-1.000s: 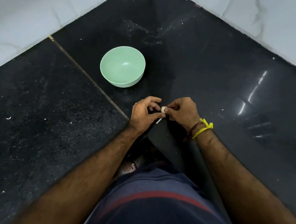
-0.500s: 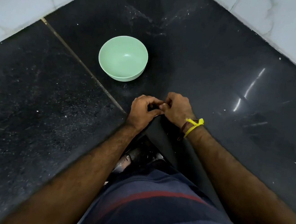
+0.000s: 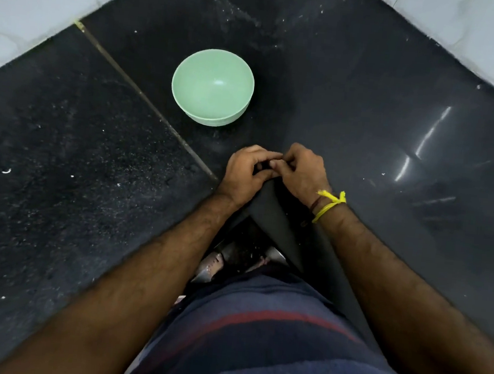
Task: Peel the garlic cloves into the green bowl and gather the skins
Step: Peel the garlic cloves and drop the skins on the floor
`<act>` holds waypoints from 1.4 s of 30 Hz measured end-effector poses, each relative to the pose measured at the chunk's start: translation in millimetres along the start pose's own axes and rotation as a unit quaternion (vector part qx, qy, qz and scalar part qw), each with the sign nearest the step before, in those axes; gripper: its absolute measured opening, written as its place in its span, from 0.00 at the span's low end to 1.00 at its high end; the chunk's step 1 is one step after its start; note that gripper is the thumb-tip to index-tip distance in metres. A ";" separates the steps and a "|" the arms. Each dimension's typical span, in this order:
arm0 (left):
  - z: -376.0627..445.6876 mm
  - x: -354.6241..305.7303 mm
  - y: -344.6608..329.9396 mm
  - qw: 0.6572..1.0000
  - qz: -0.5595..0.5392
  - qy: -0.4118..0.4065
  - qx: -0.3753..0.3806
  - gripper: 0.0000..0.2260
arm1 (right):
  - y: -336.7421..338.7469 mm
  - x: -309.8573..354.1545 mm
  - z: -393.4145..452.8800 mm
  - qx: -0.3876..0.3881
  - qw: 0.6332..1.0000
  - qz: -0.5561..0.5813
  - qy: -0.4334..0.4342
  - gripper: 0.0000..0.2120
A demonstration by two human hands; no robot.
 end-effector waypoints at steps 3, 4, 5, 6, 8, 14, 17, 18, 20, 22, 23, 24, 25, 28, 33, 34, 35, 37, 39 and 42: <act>0.9 -0.1 -1.4 1.000 0.000 0.005 0.018 0.15 | 7.9 -4.7 0.3 -0.001 0.999 0.044 0.009 0.10; 0.0 -0.6 -2.0 1.000 -0.009 0.010 0.020 0.14 | 8.4 -6.4 -0.9 0.000 0.997 0.077 0.006 0.09; -1.1 -1.0 -2.1 1.000 -0.020 0.014 0.017 0.13 | 6.4 -7.4 -3.2 0.010 0.994 0.109 0.003 0.08; -2.0 -1.8 -1.9 0.999 -0.030 0.016 0.008 0.12 | 2.8 -8.9 -5.9 0.024 0.990 0.142 0.003 0.07; -1.9 0.5 0.5 0.997 -0.057 0.037 -0.029 0.11 | -4.2 -11.7 -10.5 0.042 0.973 0.226 -0.001 0.06; -0.8 15.2 2.4 0.957 -0.258 0.124 -0.053 0.14 | -3.1 -9.2 -18.9 0.082 0.911 0.404 0.005 0.11; -3.9 10.7 -3.0 0.955 -0.278 0.098 -0.031 0.15 | 1.7 -16.2 -17.4 0.079 0.903 0.422 0.020 0.10; -4.6 9.6 -4.1 0.955 -0.282 0.091 -0.024 0.15 | 2.4 -18.4 -16.7 0.078 0.901 0.427 0.024 0.10; -4.8 9.5 -8.4 0.954 -0.286 0.092 -0.010 0.16 | 2.9 -20.7 -16.7 0.074 0.903 0.422 0.035 0.12; -5.2 12.1 -11.4 0.951 -0.291 0.105 -0.009 0.17 | 2.5 -19.9 -17.1 0.063 0.909 0.409 0.045 0.12; -5.9 12.5 -12.0 0.950 -0.293 0.111 -0.012 0.16 | 2.5 -19.6 -17.3 0.060 0.910 0.407 0.048 0.12; -6.3 12.6 -12.5 0.949 -0.292 0.115 -0.013 0.15 | 2.2 -19.7 -17.2 0.060 0.909 0.409 0.051 0.11; -6.2 12.3 -12.9 0.950 -0.290 0.116 -0.013 0.15 | 2.7 -20.1 -16.5 0.058 0.909 0.409 0.053 0.10; -7.5 11.4 -15.1 0.953 -0.280 0.115 -0.008 0.14 | 4.4 -23.8 -13.4 0.039 0.920 0.387 0.053 0.08; -9.9 6.9 -15.5 0.969 -0.232 0.081 -0.018 0.15 | 2.7 -26.7 -10.3 0.041 0.927 0.369 0.051 0.05; -9.3 6.3 -14.2 0.972 -0.223 0.070 -0.022 0.15 | 2.5 -27.6 -9.5 0.042 0.928 0.367 0.049 0.04; -8.5 5.3 -12.7 0.975 -0.211 0.057 -0.027 0.15 | 2.8 -28.1 -8.7 0.044 0.928 0.366 0.047 0.04; -7.5 2.7 -10.8 0.982 -0.181 0.031 -0.034 0.15 | 3.8 -26.6 -7.7 0.056 0.926 0.369 0.051 0.04; -8.3 0.0 -10.2 0.984 -0.173 0.017 -0.039 0.13 | 4.5 -24.7 -6.7 0.068 0.927 0.363 0.058 0.04; -10.6 -1.1 -10.6 0.979 -0.195 0.030 -0.048 0.10 | 5.9 -23.7 -2.9 0.050 0.941 0.329 0.053 0.05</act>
Point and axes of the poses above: each hand's wrist, its own z-axis towards the middle knuckle, its own y-axis out of the back of the hand, x = y × z, the point moved 7 cm from there along z, towards the middle knuckle, and after that the axes turned 2 degrees about x, right-handed, at the moved point
